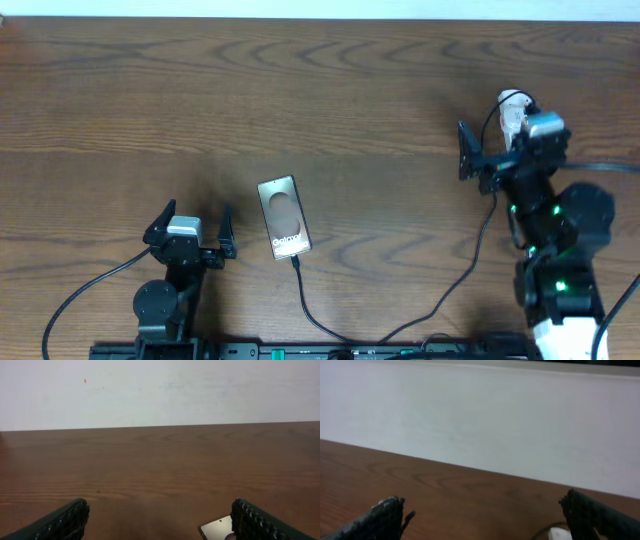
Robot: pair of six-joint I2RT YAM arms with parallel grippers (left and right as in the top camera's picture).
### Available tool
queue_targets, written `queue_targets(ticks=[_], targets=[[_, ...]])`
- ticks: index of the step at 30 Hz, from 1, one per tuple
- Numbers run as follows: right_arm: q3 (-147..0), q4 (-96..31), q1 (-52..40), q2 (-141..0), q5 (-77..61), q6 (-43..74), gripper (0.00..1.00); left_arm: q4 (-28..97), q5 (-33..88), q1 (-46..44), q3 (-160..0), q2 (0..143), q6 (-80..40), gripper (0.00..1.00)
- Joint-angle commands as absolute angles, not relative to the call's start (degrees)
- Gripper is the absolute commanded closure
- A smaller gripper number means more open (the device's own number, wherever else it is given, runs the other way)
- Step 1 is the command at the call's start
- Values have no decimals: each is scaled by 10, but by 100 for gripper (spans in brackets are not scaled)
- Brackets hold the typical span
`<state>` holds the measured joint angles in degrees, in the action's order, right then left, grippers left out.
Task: Plug charger to phone and switch on socket
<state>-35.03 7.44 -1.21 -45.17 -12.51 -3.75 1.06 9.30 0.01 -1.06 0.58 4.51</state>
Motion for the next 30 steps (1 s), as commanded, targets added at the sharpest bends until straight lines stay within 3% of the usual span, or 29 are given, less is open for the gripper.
queue_targets(ticks=[1,21,30], targets=[[-290,101,-37,-399,-70,-36,1,32,111,3,-2,2,43,9],[-11,200,-57,-148,-16,-8,1,32,111,3,-2,2,43,9],[-3,112,-57,-88,-10,-9,1,32,111,3,-2,2,43,9]])
